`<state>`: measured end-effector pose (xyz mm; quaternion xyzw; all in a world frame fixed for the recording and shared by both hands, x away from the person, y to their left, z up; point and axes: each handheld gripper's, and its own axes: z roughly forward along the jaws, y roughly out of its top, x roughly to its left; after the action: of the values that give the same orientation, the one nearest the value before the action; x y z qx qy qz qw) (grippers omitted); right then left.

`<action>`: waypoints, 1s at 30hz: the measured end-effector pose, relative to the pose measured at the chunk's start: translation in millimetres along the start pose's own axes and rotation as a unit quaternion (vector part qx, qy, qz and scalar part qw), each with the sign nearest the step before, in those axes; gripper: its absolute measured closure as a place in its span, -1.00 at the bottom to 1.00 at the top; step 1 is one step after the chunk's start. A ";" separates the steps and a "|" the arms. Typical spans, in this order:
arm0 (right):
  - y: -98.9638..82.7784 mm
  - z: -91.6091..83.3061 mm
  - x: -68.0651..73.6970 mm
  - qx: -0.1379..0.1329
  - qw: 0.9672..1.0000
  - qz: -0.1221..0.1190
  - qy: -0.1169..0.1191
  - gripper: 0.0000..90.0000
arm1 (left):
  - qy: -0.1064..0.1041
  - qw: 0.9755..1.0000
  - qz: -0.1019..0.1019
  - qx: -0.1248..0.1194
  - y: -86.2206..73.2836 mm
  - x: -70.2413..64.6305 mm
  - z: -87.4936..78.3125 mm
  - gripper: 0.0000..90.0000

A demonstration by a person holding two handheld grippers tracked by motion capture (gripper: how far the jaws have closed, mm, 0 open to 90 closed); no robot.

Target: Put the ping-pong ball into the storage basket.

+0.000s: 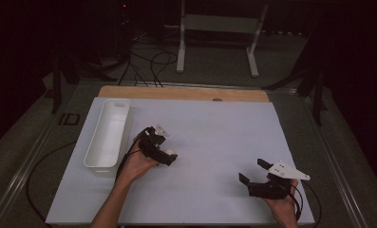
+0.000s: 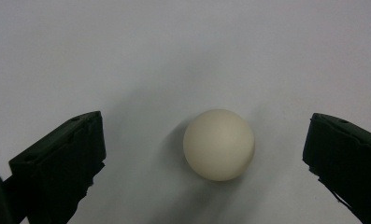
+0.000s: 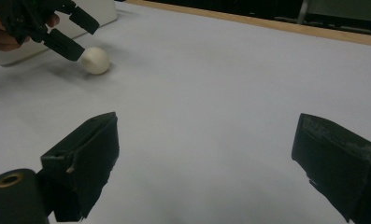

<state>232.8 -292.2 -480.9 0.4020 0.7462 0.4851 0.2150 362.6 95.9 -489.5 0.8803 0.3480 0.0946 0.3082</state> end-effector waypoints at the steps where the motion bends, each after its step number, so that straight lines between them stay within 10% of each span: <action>1: 0.0 -0.1 0.0 0.000 1.000 0.000 0.000 -0.84 | 0.000 1.000 0.000 0.002 -0.1 0.1 0.4 -1.00; 30: -0.4 0.3 0.0 0.003 1.000 -0.002 0.001 -0.84 | -0.005 0.999 0.007 0.043 -0.1 -1.9 10.6 -0.64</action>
<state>232.9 -292.1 -481.3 0.4004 0.7487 0.4830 0.2141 365.1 89.6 -497.9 0.8956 0.3442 0.0769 0.2713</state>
